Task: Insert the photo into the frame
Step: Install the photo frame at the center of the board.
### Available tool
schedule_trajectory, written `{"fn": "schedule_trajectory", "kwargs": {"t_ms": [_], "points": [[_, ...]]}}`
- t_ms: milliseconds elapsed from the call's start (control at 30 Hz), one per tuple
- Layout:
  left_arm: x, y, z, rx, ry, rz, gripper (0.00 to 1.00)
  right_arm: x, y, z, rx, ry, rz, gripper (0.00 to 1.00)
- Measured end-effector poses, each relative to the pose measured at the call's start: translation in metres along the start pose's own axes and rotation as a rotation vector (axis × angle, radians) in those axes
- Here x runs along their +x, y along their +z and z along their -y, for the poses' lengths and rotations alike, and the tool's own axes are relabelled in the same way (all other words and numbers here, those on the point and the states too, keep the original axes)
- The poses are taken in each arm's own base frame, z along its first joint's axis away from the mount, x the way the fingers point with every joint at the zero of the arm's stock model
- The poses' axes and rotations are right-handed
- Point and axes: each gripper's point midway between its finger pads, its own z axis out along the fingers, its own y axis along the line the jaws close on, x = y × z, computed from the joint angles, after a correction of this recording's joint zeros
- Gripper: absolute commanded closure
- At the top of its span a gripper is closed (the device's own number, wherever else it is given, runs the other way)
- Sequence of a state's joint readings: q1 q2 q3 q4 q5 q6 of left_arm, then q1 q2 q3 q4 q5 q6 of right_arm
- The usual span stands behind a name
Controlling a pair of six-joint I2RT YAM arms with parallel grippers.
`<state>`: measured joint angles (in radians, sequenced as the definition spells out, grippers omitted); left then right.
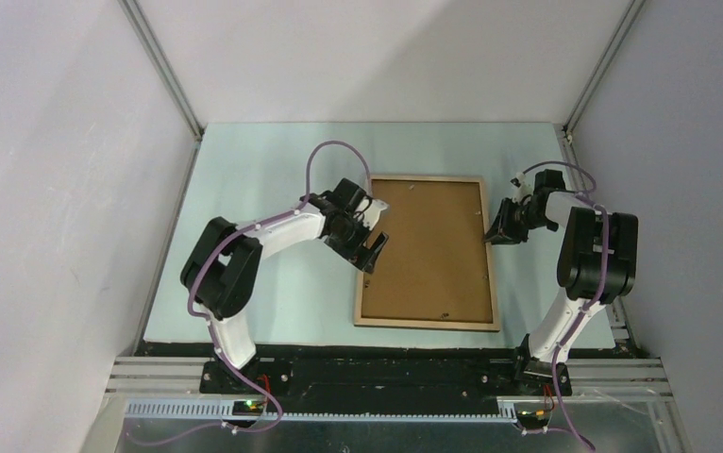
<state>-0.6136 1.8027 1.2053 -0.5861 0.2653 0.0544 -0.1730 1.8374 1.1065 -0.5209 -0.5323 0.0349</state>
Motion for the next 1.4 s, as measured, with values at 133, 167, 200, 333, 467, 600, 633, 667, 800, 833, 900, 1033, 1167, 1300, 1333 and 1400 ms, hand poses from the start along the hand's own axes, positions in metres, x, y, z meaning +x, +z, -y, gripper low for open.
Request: {"fn": "schedule_trajectory", "kwargs": {"t_ms": [133, 167, 200, 333, 467, 600, 633, 667, 800, 833, 900, 1033, 1167, 1300, 1333, 1400], "points": [[0.008, 0.004, 0.011, 0.014, 0.024, -0.023, 0.02, -0.002, -0.001, 0.002, 0.001, 0.002, 0.006, 1.00], [0.010, 0.005, 0.013, 0.016, 0.027, -0.030, 0.02, -0.002, -0.001, 0.002, 0.000, 0.002, 0.007, 1.00], [0.013, 0.006, 0.015, 0.019, 0.031, -0.038, 0.04, -0.002, -0.001, 0.002, 0.000, 0.002, 0.007, 1.00], [0.015, 0.009, 0.025, 0.024, 0.056, -0.049, 0.10, -0.002, -0.001, 0.002, -0.003, 0.004, 0.008, 1.00], [0.017, 0.011, 0.032, 0.021, 0.083, -0.058, 0.17, -0.003, -0.002, 0.004, -0.005, 0.010, 0.013, 1.00], [0.021, 0.016, 0.033, 0.016, 0.094, -0.076, 0.23, -0.005, -0.004, 0.007, -0.004, 0.018, 0.020, 1.00], [0.022, 0.017, 0.033, 0.012, 0.094, -0.080, 0.24, -0.005, -0.004, 0.008, -0.003, 0.019, 0.021, 1.00], [0.023, 0.018, 0.031, 0.007, 0.096, -0.084, 0.25, -0.005, -0.004, 0.008, -0.003, 0.020, 0.022, 1.00], [0.023, 0.019, 0.029, -0.005, 0.096, -0.084, 0.26, -0.005, -0.004, 0.008, -0.004, 0.020, 0.023, 1.00], [0.023, 0.019, 0.028, -0.008, 0.096, -0.085, 0.26, -0.005, -0.004, 0.008, -0.004, 0.020, 0.023, 1.00], [0.022, 0.019, 0.028, -0.010, 0.096, -0.086, 0.26, -0.005, -0.004, 0.008, -0.004, 0.020, 0.023, 1.00], [0.015, 0.022, 0.027, -0.016, 0.097, -0.080, 0.25, -0.005, -0.004, 0.008, -0.007, 0.020, 0.021, 1.00], [0.012, 0.024, 0.025, -0.024, 0.099, -0.076, 0.29, -0.005, -0.004, 0.007, -0.009, 0.018, 0.021, 1.00], [0.012, 0.024, 0.025, -0.027, 0.098, -0.075, 0.35, -0.005, -0.004, 0.007, -0.010, 0.017, 0.021, 1.00], [0.012, 0.024, 0.025, -0.026, 0.098, -0.075, 0.36, -0.005, -0.004, 0.007, -0.010, 0.017, 0.021, 1.00], [0.012, 0.024, 0.025, -0.026, 0.096, -0.076, 0.38, -0.005, -0.004, 0.007, -0.010, 0.017, 0.021, 1.00]]}}
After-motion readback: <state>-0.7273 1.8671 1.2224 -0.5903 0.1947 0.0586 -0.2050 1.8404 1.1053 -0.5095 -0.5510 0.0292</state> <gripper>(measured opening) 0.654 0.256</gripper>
